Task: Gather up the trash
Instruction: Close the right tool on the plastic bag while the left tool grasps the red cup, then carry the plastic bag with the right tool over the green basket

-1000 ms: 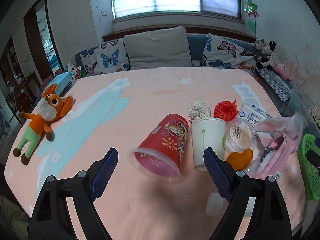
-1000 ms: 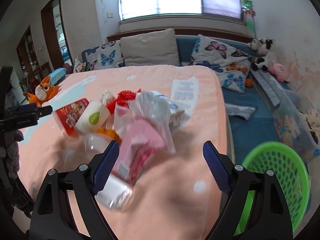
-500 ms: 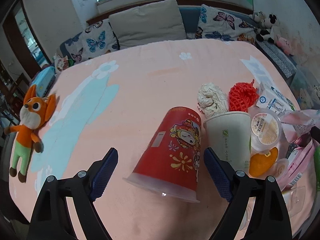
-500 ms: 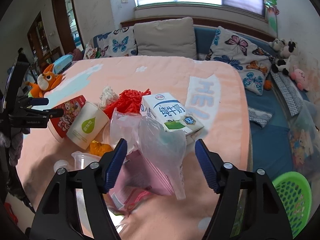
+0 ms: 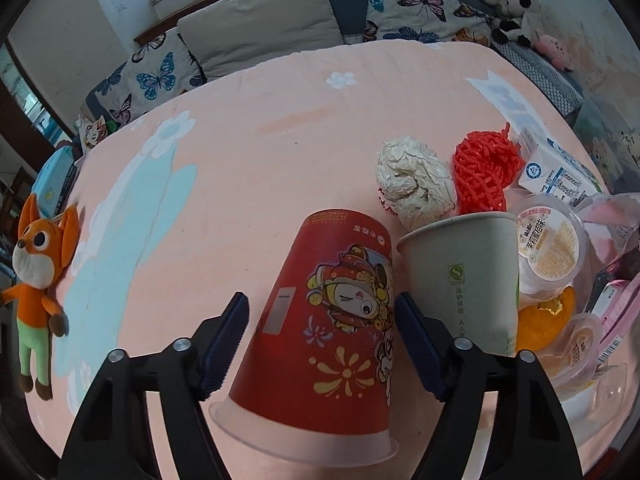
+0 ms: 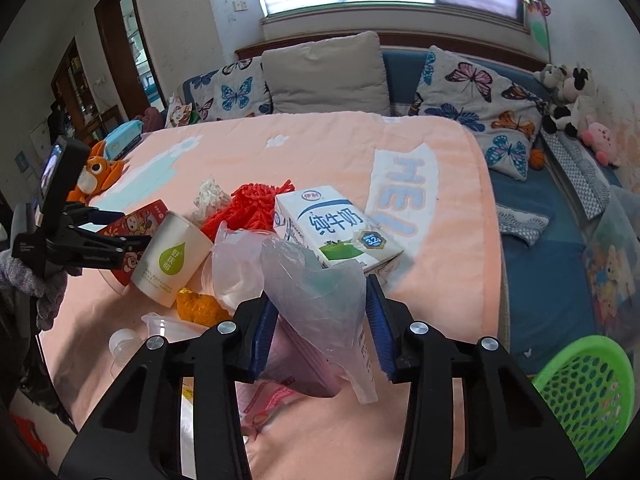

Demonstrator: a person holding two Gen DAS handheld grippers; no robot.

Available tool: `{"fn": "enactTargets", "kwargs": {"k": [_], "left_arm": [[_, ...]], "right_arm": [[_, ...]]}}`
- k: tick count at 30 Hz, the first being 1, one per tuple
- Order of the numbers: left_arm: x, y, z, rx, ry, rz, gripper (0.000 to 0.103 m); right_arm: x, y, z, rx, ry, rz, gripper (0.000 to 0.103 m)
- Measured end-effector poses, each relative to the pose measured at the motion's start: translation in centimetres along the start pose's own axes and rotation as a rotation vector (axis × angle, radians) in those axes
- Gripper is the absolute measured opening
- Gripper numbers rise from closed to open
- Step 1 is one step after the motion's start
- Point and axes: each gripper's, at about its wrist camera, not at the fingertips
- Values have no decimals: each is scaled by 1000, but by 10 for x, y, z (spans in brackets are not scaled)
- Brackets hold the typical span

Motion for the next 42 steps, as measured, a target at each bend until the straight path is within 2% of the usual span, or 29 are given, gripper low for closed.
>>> {"fn": "enactTargets", "kwargs": {"k": [6,11,18,24,31,42], "left_arm": [[7,-7,12,-26,-7,61,67],[1,-11,20,-43,18,42,66],[-1,-10,13,-8,24,18,65],[-11,-8,-17,73,38,-30,65],[-21,-2,-72,180,80,-97,65],[11,13,-130,275,157,-48,65]], "right_arm": [[1,-3,-13,35,14,16,41],[1,-8,-22,61,30,27,41],[5,-15,-41,107,64,41,41],[10,-17,-63,149,91,60,41],[18,-10,-88,183,114,84,41],[30,26,-118,179,184,96,41]]}}
Point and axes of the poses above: each gripper's, at about its wrist camera, not at the fingertips, and z roughly the way its jaws point, x to its right, y to its underside, and after that the axes turned 1 degree about -y, right-handed
